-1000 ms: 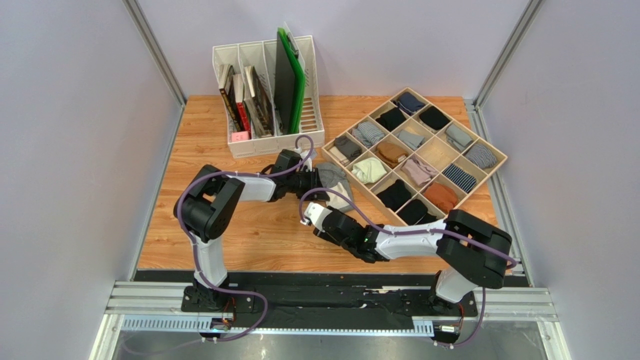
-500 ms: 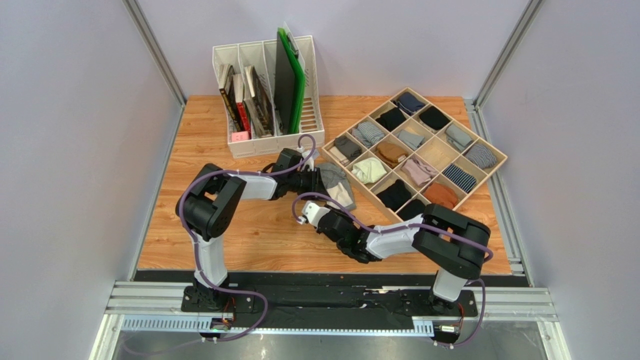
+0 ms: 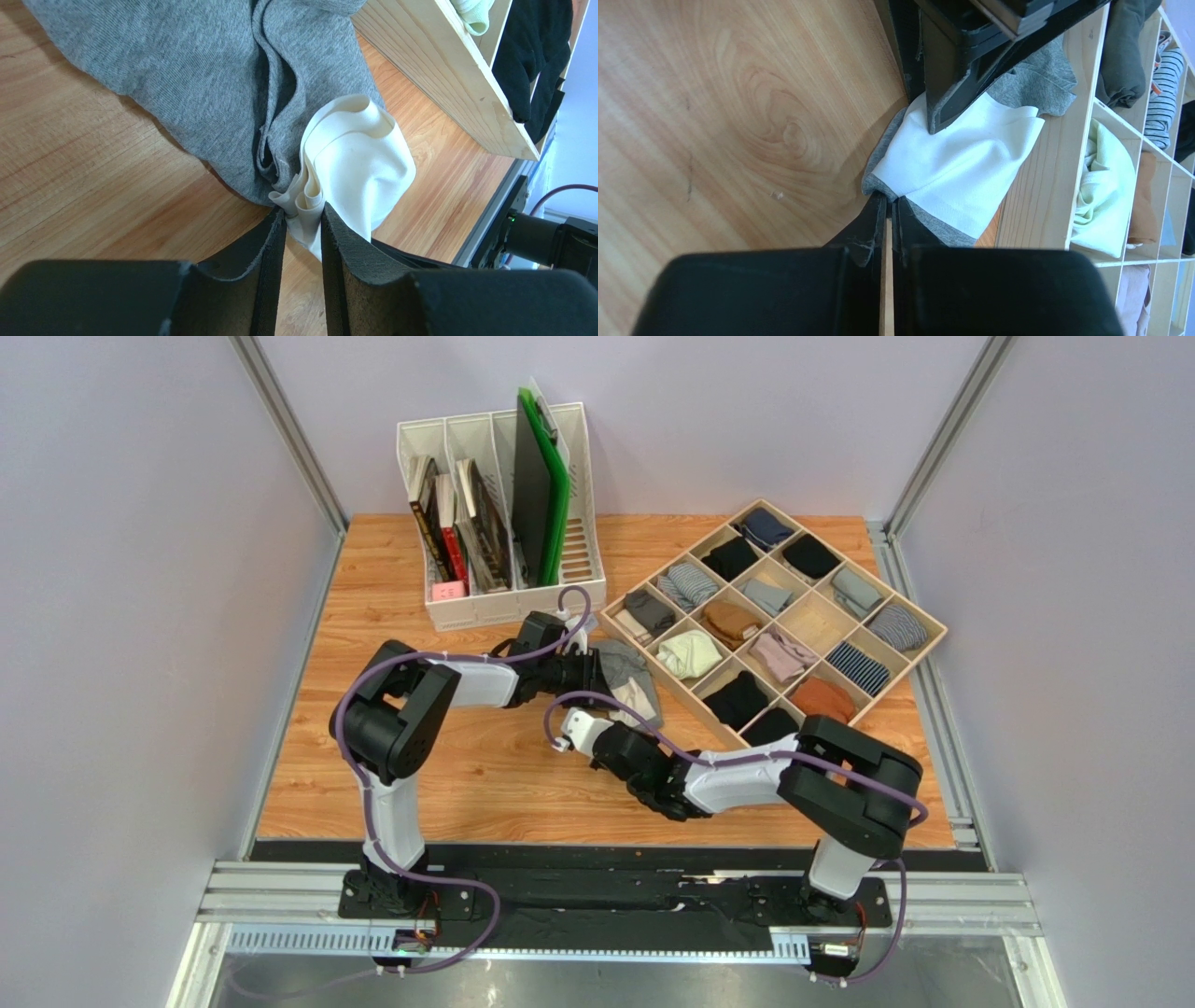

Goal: Roll the underwear
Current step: Roll the underwear to the center of the board.

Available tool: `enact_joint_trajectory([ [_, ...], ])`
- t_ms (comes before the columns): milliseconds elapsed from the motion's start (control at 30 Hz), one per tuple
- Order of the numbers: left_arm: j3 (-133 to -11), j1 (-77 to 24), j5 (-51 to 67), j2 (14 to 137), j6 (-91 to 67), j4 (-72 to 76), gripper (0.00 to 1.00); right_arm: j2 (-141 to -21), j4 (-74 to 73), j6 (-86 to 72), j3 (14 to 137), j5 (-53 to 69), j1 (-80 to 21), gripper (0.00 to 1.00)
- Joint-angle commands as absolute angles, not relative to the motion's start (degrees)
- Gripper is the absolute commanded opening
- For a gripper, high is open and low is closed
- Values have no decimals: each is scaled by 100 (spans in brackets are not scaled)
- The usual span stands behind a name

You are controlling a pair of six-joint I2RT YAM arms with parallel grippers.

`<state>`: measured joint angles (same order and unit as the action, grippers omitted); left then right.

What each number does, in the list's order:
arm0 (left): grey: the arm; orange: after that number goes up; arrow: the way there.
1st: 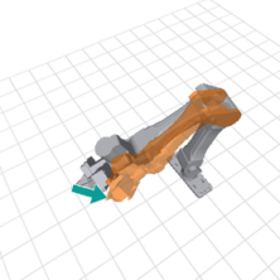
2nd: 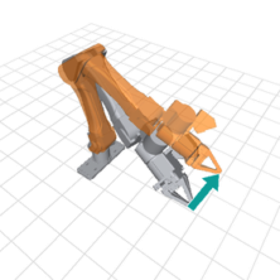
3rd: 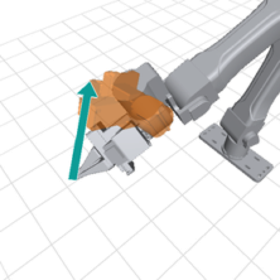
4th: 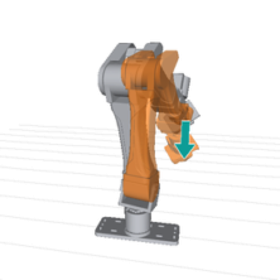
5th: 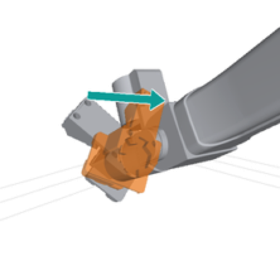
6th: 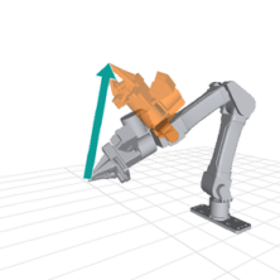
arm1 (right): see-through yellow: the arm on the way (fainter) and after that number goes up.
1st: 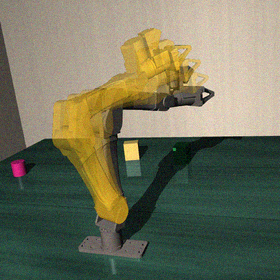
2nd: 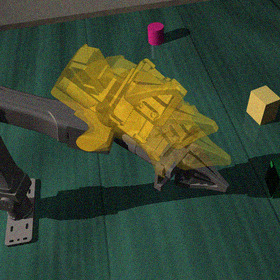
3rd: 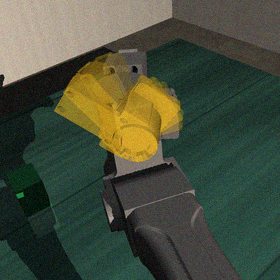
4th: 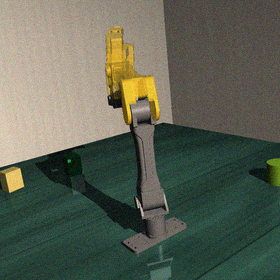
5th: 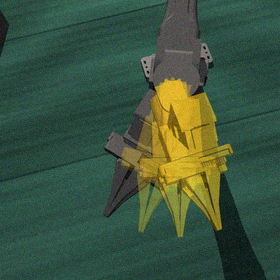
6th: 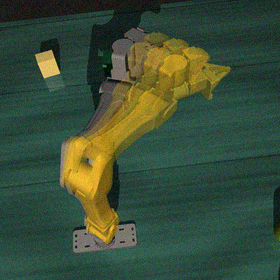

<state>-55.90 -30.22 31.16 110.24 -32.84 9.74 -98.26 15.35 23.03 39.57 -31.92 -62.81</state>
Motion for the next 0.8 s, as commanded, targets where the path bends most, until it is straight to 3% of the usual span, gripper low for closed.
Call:
enact_joint_trajectory([
  [0, -5353, -3032, 2716, 11198, -2953, 360, 33, -9239, 811, 2031, 4280, -2726, -6284, 0],
  [300, -4711, -3278, 2804, 10802, -2786, 677, 34, -8719, -368, 1670, 4605, -1899, -6284, 0],
  [667, -3982, -3533, 2927, 10424, -3032, 1072, 36, -8744, -326, 1767, 4606, -2012, -6302, 0],
  [767, -3832, -3516, 2839, 10171, -3093, 1160, 41, -8763, -237, 1749, 4562, -2030, -6310, 0],
])
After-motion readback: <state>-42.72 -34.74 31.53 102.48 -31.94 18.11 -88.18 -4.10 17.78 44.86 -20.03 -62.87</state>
